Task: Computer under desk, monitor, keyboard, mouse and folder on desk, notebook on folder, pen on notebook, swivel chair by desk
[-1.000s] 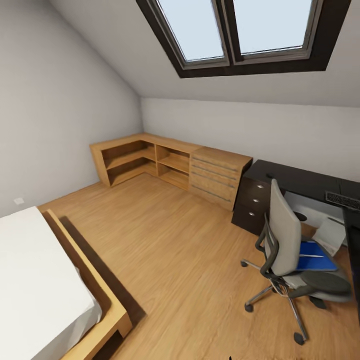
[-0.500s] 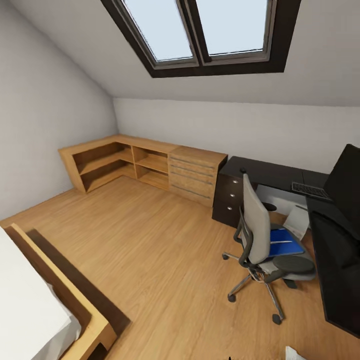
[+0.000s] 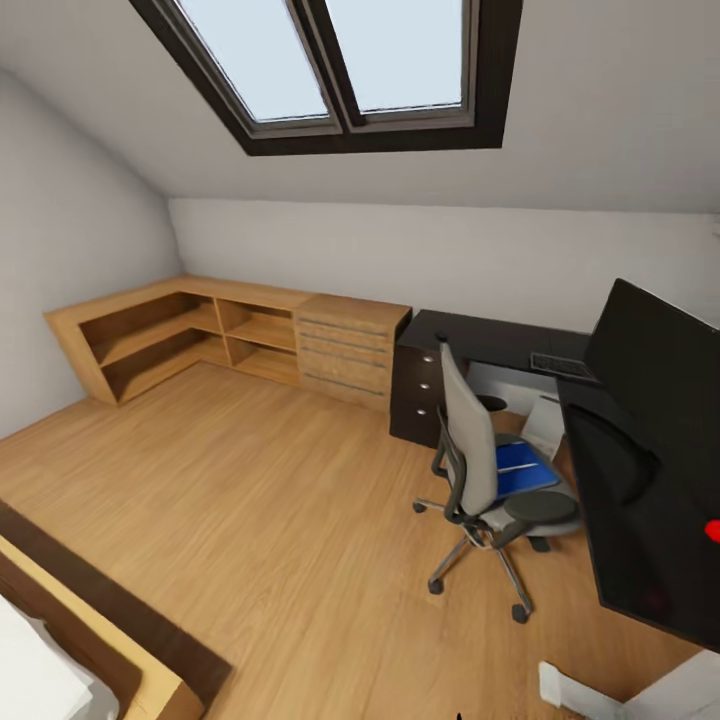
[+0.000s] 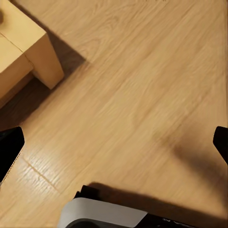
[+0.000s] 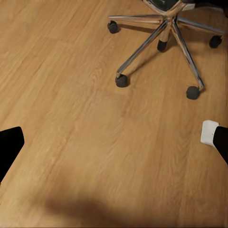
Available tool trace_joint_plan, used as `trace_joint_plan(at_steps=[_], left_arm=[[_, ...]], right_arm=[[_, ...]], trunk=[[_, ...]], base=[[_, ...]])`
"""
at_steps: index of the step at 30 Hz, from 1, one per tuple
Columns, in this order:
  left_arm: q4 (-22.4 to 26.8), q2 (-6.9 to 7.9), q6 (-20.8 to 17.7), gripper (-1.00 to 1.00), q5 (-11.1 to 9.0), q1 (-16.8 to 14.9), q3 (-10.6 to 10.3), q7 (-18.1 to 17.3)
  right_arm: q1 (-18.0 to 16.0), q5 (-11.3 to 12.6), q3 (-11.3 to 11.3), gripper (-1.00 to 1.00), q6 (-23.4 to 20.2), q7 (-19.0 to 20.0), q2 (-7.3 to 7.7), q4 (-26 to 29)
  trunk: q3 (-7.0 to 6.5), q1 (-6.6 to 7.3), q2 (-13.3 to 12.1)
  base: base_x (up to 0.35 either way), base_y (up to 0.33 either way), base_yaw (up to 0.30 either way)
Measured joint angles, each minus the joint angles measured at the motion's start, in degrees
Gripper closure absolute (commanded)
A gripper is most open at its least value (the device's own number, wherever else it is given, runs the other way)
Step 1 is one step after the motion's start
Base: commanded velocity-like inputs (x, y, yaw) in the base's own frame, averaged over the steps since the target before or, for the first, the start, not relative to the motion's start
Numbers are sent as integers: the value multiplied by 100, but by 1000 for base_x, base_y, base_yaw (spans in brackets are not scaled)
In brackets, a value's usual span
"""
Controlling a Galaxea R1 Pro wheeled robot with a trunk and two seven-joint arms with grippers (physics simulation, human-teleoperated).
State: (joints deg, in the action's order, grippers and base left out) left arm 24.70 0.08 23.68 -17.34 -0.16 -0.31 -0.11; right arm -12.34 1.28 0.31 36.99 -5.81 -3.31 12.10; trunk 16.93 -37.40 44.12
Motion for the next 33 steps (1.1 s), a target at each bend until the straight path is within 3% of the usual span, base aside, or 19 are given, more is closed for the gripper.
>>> trace_joint_plan(at_steps=[21,27,33], left_arm=[[0,0,-28,-100,9,0,-26,-5],[0,-1,-32,-100,27,0,-116,-4],[39,4,4,-100,-18,0,-73,32]], right_arm=[[0,-31,6,-100,18,4,-8,-26],[0,-32,13,-100,19,4,-7,-26],[0,-35,15,-100,19,8,-2,-26]], trunk=[[-42,-1,0],[-45,-1,0],[-46,-1,-1]], base=[[45,313,-279],[4,66,-280],[0,7,-294]])
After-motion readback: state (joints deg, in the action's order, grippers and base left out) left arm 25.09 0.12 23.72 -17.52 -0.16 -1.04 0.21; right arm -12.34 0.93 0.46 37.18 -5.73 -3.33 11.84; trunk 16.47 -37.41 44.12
